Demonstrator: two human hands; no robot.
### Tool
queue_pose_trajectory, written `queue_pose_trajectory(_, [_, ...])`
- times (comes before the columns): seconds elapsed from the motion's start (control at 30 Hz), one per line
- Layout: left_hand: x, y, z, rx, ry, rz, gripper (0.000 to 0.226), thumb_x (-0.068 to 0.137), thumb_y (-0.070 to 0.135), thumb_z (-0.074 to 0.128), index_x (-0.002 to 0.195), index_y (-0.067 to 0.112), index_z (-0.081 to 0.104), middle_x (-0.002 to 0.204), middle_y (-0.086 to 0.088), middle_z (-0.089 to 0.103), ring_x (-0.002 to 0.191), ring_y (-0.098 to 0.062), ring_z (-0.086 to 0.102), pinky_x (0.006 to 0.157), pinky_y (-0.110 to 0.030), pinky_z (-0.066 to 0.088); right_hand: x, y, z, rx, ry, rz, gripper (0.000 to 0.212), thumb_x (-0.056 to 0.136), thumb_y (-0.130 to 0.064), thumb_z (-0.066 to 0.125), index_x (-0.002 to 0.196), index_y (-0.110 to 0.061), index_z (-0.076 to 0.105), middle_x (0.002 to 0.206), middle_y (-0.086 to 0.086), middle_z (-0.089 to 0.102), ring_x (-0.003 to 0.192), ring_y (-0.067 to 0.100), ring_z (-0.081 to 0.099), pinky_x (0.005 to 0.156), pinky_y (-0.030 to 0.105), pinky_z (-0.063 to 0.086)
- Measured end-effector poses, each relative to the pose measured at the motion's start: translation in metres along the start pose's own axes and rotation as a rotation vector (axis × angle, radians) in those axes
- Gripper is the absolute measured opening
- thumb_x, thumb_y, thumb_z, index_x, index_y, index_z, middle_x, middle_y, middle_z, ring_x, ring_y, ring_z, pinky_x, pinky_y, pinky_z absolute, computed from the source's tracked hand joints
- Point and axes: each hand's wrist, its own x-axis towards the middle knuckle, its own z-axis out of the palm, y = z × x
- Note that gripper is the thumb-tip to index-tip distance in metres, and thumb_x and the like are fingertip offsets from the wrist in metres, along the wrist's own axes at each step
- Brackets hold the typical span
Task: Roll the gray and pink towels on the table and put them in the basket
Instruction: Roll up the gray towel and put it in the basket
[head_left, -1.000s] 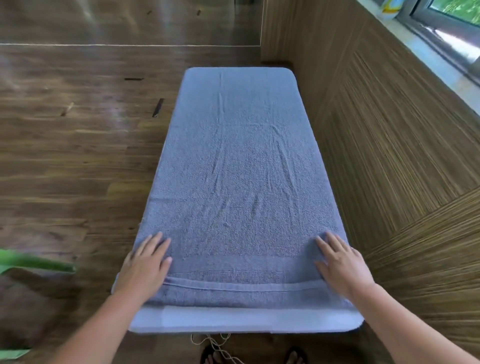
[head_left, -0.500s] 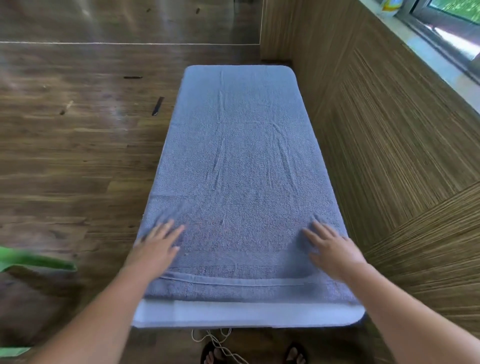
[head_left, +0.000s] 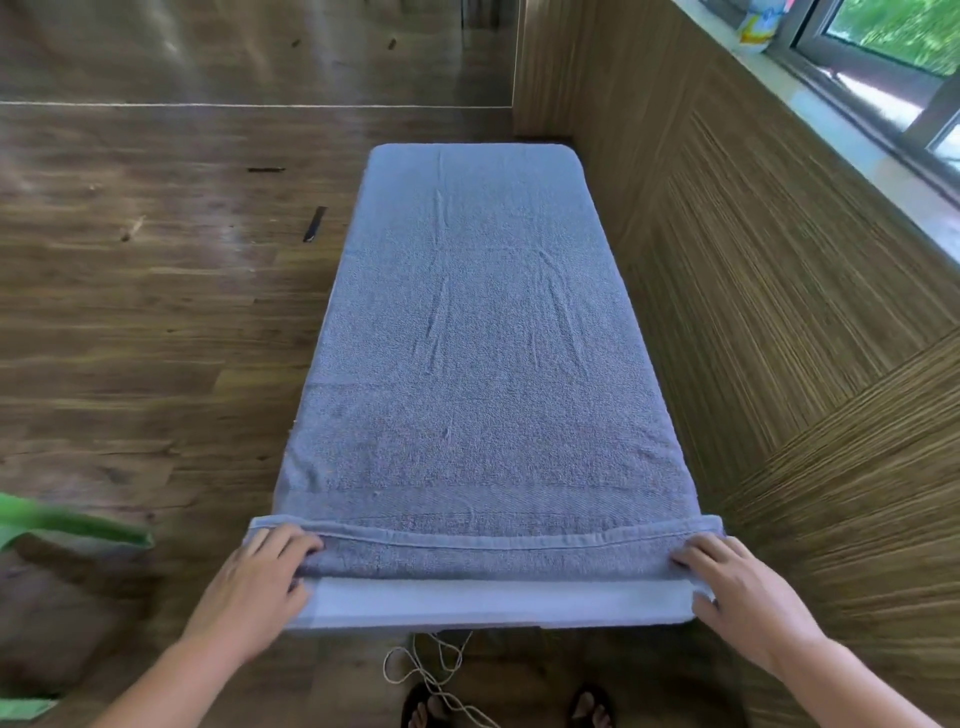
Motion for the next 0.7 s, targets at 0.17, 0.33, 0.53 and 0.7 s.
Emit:
queue_pose_trajectory(0.17, [0.005,0.003,0.004,-0.058,0.114,-0.056,0.015,0.076,0.023,0.054,0.082,0.026,0.067,0.086,0.011,0.062,0.088,-0.014,0.051,0.066,-0.036,0.054,0.005,-0.004,0.001,-0.006,0.018,0.060,0.028,0.063,-0.022,0.088,0.081,-0.033,0.070,0.080,-0.018,0.060,0.076,0.013,0.059,0.063,0.027,0.055])
queue_pose_trajectory(0.33, [-0.019,-0.003,0.001,-0.033,0.027,-0.030,0.022,0.069,0.023,0.076,0.075,0.036,0.059,0.077,0.022,0.052,0.078,-0.012,0.055,0.061,-0.028,0.033,0.003,0.000,-0.014,-0.035,-0.119,-0.016,0.013,0.092,-0.037,0.055,0.094,-0.035,0.068,0.092,-0.018,0.060,0.094,0.005,0.050,0.074,0.020,0.045])
queue_pose_trajectory(0.53, [-0.009,-0.010,-0.021,-0.018,0.059,-0.011,0.011,0.076,0.036,0.057,0.074,0.045,0.050,0.077,0.021,0.045,0.080,-0.009,0.045,0.061,-0.030,0.034,0.028,0.014,-0.035,-0.055,-0.176,0.016,0.014,0.091,-0.036,0.054,0.087,-0.030,0.067,0.086,-0.013,0.052,0.079,0.008,0.052,0.064,0.021,0.042])
queue_pose_trajectory(0.7, [0.027,0.001,-0.025,-0.068,0.059,-0.237,0.013,0.084,0.018,0.074,0.091,0.028,0.074,0.087,0.007,0.053,0.081,-0.022,0.058,0.063,-0.035,0.048,0.061,0.004,-0.042,-0.017,-0.135,0.193,0.015,0.091,-0.028,0.053,0.095,-0.031,0.067,0.086,-0.012,0.057,0.078,0.014,0.055,0.067,0.028,0.045])
